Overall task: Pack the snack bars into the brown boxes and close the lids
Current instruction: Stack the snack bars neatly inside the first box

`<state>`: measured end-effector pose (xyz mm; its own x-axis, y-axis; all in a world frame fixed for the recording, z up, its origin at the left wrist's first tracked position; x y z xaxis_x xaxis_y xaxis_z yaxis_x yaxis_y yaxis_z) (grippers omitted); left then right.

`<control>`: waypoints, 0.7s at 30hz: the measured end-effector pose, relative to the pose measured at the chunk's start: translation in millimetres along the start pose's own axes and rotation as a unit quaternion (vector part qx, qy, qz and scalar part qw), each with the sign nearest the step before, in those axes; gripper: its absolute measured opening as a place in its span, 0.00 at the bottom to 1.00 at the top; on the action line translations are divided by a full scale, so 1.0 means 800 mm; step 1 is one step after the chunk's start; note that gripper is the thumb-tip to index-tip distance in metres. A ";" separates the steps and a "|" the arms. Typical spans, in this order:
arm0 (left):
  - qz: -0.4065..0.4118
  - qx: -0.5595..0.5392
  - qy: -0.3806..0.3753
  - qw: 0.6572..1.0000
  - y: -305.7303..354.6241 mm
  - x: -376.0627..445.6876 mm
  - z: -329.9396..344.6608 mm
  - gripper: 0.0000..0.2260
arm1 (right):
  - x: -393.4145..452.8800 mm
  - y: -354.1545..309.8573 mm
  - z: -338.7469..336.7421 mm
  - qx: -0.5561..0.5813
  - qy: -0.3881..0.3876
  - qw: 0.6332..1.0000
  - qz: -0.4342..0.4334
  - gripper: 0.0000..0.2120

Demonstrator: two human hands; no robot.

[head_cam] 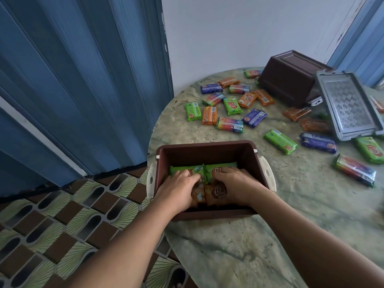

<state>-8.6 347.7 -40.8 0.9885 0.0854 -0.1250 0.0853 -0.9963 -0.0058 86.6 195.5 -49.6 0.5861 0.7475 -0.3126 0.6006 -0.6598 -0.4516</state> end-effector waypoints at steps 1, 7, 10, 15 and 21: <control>-0.001 -0.001 -0.001 1.000 0.000 0.000 0.000 0.28 | 0.000 -0.001 -0.001 -0.005 0.006 1.000 -0.003 0.33; 0.006 0.006 -0.010 1.000 -0.001 0.002 0.003 0.29 | 0.000 0.000 -0.001 -0.011 0.010 1.000 -0.007 0.35; 0.001 -0.038 -0.016 0.999 0.000 0.005 -0.002 0.32 | -0.005 -0.005 -0.007 0.000 0.025 1.000 -0.004 0.36; -0.024 -0.138 0.226 0.964 -0.012 -0.009 -0.050 0.20 | -0.021 -0.013 -0.052 0.060 0.258 0.963 -0.053 0.11; -0.192 0.017 0.220 0.956 -0.064 0.006 -0.061 0.34 | -0.017 -0.010 -0.087 -0.011 0.321 0.947 -0.017 0.21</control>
<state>-2.0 399.2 7.3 0.8431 0.4309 0.3218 0.4551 -0.8904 -0.0002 111.6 185.0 16.5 0.7718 0.5721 0.2774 0.6321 -0.6431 -0.4323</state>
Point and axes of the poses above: each hand's wrist, its own x-axis towards the middle knuckle, its own z-axis out of the palm, y = z × x, the point moved 5 cm from there along x, towards the middle knuckle, and after that the axes turned 14 degrees about x, right-handed, at the moved point
